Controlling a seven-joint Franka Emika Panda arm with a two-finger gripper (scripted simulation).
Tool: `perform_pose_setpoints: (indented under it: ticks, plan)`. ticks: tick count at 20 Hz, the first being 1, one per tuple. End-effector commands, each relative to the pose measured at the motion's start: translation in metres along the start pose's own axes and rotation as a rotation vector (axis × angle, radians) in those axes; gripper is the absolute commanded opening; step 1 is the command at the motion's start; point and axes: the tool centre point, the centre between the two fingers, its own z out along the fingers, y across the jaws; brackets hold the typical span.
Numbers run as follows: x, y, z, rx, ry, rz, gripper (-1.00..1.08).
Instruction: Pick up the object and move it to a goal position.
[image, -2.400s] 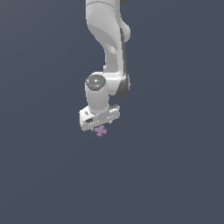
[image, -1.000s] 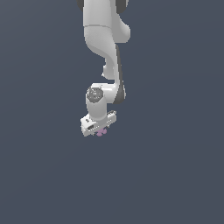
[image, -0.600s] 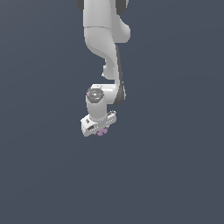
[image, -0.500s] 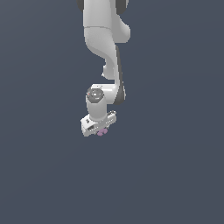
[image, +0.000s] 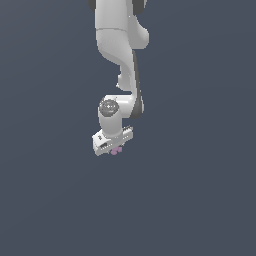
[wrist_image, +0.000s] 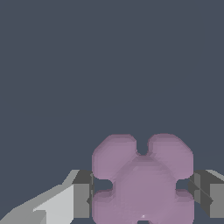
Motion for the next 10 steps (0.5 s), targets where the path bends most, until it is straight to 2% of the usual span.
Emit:
perform_pose_setpoints:
  ticks: [1,10]
  plan:
    - [-0.001,0.000,-0.006,-0.001,0.001,0.000,-1.00]
    - [-0.012,-0.004,-0.054,-0.001,0.000,0.000,-1.00]
